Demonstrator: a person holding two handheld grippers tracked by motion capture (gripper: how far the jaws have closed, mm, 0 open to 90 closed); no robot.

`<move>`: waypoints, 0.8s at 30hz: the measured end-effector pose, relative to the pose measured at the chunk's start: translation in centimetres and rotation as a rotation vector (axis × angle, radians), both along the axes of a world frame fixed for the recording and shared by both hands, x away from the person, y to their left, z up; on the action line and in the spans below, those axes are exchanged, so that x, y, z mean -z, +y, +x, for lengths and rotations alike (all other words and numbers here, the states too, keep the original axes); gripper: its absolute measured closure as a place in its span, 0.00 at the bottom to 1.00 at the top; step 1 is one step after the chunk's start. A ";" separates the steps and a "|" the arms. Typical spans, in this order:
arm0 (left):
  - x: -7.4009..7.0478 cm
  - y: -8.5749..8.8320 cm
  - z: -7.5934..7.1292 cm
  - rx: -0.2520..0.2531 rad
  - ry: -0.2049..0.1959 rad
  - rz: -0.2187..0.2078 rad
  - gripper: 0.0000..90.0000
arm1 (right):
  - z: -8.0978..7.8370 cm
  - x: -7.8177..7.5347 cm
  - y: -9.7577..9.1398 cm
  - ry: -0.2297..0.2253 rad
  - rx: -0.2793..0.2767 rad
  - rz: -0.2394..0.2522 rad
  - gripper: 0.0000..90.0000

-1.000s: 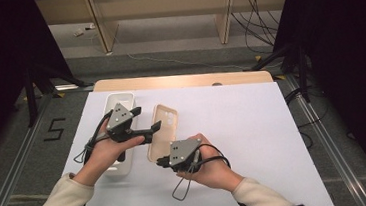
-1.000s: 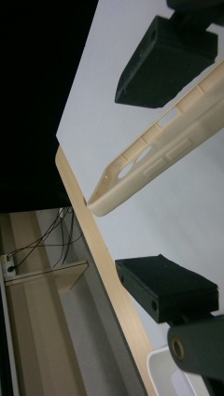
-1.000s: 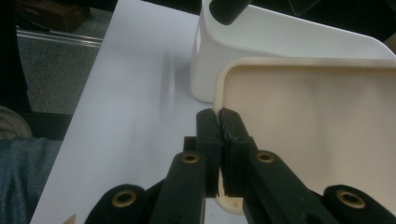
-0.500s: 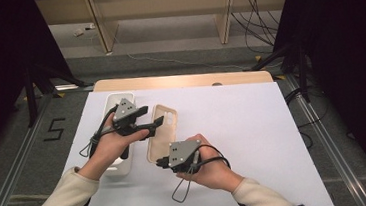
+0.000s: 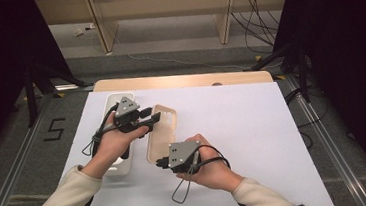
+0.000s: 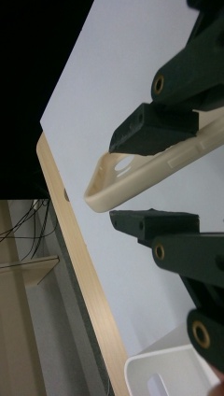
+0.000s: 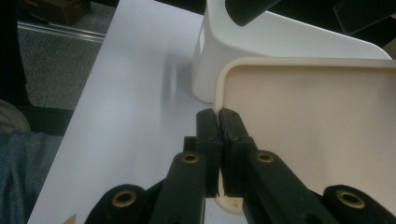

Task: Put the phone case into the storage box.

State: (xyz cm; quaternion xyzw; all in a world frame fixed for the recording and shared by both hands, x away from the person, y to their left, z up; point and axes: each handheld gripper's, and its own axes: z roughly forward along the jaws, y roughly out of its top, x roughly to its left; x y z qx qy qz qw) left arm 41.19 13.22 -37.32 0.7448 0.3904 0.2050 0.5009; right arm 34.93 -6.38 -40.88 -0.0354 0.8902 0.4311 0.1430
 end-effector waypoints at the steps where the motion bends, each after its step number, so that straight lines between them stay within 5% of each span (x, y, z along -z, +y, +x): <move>1: 0.0 0.0 0.0 -0.005 0.004 -0.003 0.69 | 0.0 0.0 0.0 -0.002 0.002 0.000 0.99; 16: -0.6 -0.1 -0.4 -0.031 0.003 0.008 0.86 | 0.1 0.4 0.3 -0.002 0.007 -0.029 0.99; 20: -0.8 0.0 -0.5 -0.045 -0.009 -0.007 1.00 | 0.3 0.6 0.2 -0.010 0.023 -0.032 0.99; 24: -0.6 0.1 -0.3 -0.050 0.007 -0.013 0.97 | 0.2 0.5 0.1 -0.024 0.030 -0.044 0.99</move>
